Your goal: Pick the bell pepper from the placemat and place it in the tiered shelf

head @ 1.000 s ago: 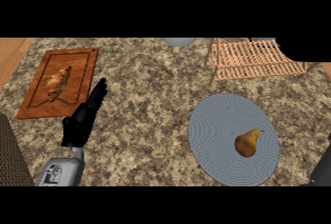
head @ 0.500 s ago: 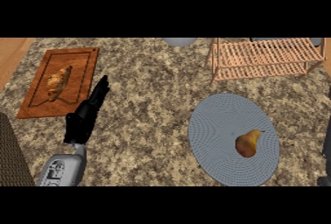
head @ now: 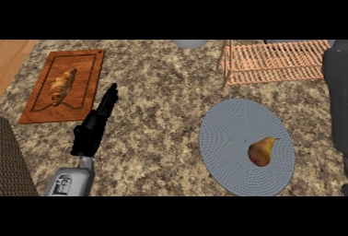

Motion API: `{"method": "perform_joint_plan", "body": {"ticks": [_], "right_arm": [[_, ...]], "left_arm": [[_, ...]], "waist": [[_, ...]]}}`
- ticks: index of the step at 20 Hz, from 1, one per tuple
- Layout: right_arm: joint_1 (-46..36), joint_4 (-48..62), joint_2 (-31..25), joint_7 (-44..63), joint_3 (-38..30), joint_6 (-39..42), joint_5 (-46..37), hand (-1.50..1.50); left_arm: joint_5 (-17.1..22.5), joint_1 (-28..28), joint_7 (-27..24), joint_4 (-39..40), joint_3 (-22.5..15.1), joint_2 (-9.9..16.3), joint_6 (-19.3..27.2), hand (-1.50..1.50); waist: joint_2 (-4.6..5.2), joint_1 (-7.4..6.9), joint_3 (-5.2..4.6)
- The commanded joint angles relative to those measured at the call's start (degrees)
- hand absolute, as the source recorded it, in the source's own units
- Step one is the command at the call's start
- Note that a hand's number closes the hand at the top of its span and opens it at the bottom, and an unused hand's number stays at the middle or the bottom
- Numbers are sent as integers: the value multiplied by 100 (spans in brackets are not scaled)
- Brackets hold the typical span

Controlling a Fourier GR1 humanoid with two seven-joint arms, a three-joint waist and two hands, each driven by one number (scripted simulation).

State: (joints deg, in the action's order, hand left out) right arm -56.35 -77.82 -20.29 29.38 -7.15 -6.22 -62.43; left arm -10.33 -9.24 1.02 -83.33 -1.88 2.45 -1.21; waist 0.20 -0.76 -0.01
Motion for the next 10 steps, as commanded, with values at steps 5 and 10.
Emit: {"method": "perform_joint_plan", "body": {"ticks": [5, 10], "right_arm": [[-96, 817, 456, -831, -870, -1489, 1067, 150], [-413, 1919, 164, -1754, -1118, -1937, 1444, 150]], "left_arm": [[107, -328, 160, 102, 185, 140, -103, 0], [-72, -349, 82, 149, 27, -61, 101, 0]], "waist": [[38, -16, 10], [14, -18, 2]]}}
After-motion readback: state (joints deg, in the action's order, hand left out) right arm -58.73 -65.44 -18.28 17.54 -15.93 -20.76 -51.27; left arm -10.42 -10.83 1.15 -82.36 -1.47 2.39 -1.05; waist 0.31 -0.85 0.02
